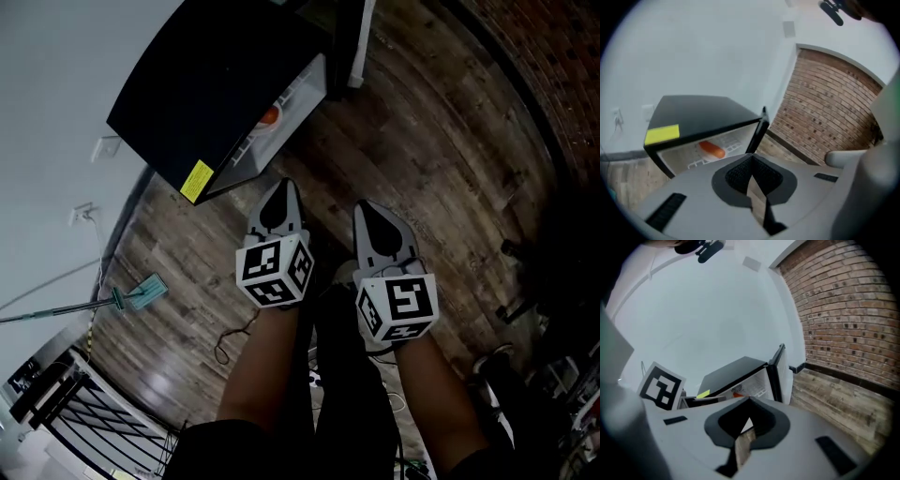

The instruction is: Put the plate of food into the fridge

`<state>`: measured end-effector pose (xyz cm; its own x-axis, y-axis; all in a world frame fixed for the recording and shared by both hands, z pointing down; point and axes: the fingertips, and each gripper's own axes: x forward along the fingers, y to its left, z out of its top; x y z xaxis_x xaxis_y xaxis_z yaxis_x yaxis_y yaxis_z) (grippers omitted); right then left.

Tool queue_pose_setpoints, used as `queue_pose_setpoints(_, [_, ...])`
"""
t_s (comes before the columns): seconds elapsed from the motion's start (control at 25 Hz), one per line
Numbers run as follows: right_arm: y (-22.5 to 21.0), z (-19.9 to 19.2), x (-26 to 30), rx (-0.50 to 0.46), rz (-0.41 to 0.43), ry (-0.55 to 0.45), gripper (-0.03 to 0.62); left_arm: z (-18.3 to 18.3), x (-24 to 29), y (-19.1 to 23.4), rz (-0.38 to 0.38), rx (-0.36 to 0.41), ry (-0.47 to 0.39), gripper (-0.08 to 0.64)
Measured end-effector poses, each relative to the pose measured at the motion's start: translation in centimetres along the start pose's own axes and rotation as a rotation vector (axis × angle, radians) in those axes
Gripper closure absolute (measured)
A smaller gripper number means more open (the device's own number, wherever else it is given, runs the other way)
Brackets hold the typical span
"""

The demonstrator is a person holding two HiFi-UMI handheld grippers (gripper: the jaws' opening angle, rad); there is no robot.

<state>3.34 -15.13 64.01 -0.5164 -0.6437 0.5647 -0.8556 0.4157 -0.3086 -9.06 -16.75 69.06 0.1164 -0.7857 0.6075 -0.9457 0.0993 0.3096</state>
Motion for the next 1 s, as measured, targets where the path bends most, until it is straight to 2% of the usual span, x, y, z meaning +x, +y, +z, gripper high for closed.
queue_pose_setpoints(0.16, [0.7,5.2,-4.7,0.037,-0.033,-0.072,0.583,5.4,-4.8,-4.5,-0.043,0.055,-0.035,0.563])
queue_pose_setpoints(0.28, [0.6,9.0,-8.6,0.041,-0.101,-0.107,0.583,9.5,-8.4,-8.2,-0.083,0.067,-0.034,0.563])
queue_pose_setpoints(0.36, [0.3,12.4,-11.5,0.066,-0.142,-0.144,0.583,12.8,-10.7,-11.7,-0.119,0.107,-0.041,0.563])
queue_pose_setpoints(0.48, [0.9,18.2,-16.6,0.094,-0.161,-0.202,0.583,17.9,-15.1,-17.3,-0.191,0.146,-0.060,0.563])
queue_pose_setpoints(0.64, [3.6,25.6,-23.4,0.099,-0.150,-0.259,0.583,24.3,-21.7,-23.6,-0.332,0.136,-0.096,0.563])
queue_pose_setpoints(0.8, [6.3,33.9,-28.5,0.049,-0.142,-0.375,0.583,31.8,-27.2,-28.2,-0.436,0.221,-0.190,0.563])
queue_pose_setpoints(1.0, [9.8,39.5,-32.3,-0.035,-0.132,-0.440,0.583,37.0,-33.2,-30.0,-0.452,0.306,-0.249,0.563])
